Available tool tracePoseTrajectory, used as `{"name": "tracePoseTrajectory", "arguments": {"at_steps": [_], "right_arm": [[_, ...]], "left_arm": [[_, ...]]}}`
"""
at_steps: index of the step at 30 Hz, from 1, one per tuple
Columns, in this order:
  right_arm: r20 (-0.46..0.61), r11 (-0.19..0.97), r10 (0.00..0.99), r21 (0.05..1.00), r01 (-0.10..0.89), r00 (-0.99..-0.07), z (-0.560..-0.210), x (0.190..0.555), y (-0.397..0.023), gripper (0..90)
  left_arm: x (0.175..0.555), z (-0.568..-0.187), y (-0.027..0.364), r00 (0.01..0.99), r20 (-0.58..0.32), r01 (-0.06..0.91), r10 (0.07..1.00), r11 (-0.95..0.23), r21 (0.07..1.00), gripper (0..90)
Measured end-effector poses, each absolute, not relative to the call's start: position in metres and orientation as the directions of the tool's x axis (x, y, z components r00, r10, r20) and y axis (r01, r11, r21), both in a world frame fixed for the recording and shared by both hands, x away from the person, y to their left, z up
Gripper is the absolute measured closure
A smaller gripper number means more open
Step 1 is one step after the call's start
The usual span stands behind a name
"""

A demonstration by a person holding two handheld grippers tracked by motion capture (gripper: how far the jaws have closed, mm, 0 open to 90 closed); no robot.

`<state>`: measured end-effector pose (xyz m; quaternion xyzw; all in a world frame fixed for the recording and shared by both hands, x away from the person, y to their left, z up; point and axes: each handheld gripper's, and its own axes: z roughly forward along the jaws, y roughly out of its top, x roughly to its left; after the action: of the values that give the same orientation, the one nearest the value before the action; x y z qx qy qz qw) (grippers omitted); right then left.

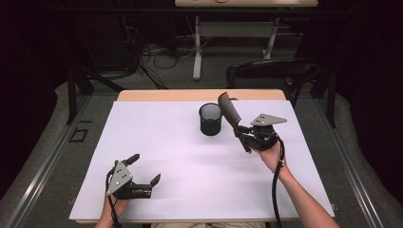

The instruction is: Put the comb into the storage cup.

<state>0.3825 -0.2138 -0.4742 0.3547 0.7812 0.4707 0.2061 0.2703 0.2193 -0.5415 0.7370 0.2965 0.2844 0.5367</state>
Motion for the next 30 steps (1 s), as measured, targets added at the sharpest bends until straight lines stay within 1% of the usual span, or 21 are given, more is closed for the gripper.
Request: {"name": "tracePoseTrajectory", "arguments": {"at_steps": [30], "right_arm": [[0.014, 0.273, 0.745, 0.906, 0.323, -0.667, -0.463, 0.393, -0.200, 73.0]], "left_arm": [[0.268, -0.541, 0.220, 0.656, 0.100, 0.133, 0.748, -0.245, 0.960, 0.3]]}}
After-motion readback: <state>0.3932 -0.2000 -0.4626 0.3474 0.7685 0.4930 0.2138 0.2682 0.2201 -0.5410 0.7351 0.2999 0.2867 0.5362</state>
